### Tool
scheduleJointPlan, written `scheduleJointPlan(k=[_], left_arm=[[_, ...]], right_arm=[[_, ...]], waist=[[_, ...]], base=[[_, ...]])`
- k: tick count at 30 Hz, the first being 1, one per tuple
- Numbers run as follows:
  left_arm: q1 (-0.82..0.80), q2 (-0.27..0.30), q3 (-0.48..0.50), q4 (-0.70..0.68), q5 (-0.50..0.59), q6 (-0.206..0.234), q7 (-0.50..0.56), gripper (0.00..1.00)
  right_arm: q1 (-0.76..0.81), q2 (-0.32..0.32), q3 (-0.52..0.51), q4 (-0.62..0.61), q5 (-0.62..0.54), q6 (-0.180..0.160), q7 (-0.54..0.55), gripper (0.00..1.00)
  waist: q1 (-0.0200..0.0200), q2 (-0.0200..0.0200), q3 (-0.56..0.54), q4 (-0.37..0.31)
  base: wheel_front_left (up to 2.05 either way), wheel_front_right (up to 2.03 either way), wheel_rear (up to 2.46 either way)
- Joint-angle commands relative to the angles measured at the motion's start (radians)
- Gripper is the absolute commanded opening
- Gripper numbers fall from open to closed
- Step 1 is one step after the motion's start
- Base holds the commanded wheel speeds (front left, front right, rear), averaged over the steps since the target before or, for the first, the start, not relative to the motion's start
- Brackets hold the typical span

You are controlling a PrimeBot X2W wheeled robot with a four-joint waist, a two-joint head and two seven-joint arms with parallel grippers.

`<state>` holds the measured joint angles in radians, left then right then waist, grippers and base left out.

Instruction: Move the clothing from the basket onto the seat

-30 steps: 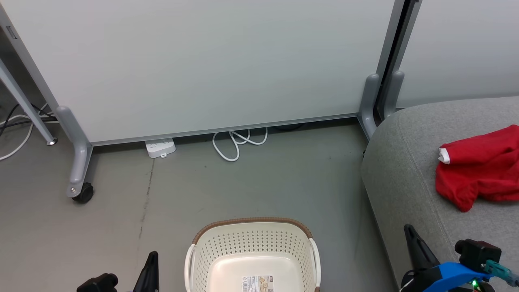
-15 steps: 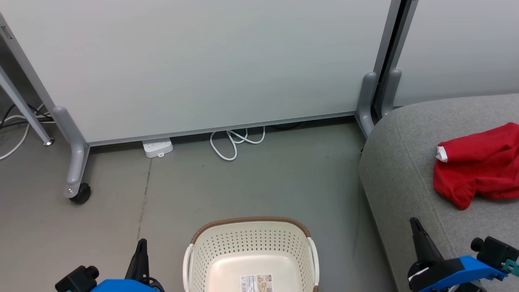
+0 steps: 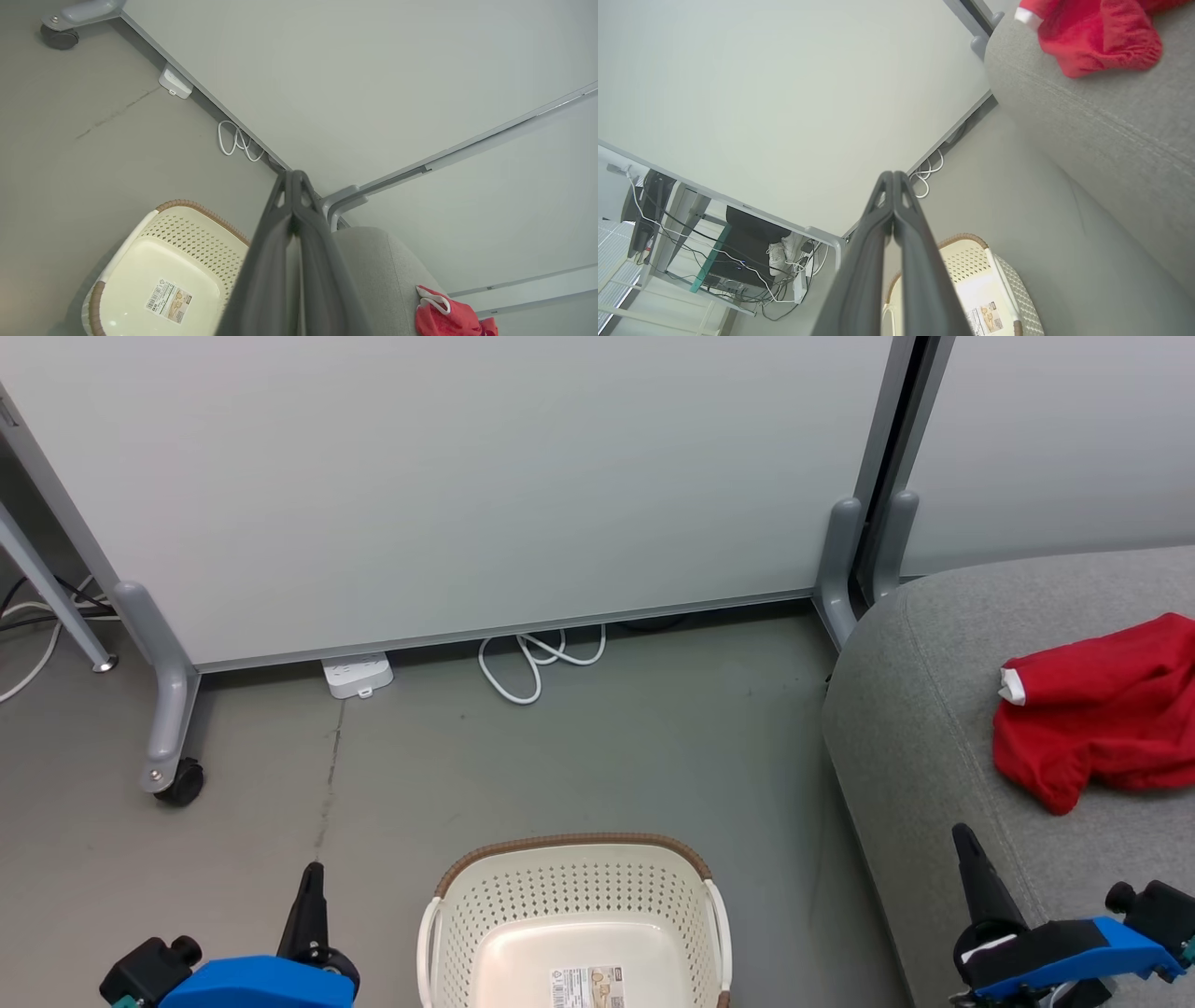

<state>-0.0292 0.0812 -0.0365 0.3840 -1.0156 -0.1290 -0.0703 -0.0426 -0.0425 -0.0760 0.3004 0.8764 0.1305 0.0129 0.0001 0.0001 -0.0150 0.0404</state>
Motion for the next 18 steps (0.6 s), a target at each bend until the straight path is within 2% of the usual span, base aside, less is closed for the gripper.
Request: scheduleJointPlan(k=[1,18], left_arm=[[-0.032,-0.001,0.016,-0.021,-0.032,-0.001,0.011,0.00],[-0.050,-0.009,0.056,-0.058,-0.200,-0.002,0.063,0.00]], right_arm=[[-0.036,-0.006,-0.005,-0.018,0.044,0.000,0.007,0.00],[-0.046,-0.008,-0.015,-0.030,0.250,0.000,0.036,0.00]], waist=[[-0.0001,-0.0001,0.000,-0.001],[-0.0001,-0.0001,0.005,-0.010]], base=[[0.00,0.00,0.00],[0.00,0.00,0.00]])
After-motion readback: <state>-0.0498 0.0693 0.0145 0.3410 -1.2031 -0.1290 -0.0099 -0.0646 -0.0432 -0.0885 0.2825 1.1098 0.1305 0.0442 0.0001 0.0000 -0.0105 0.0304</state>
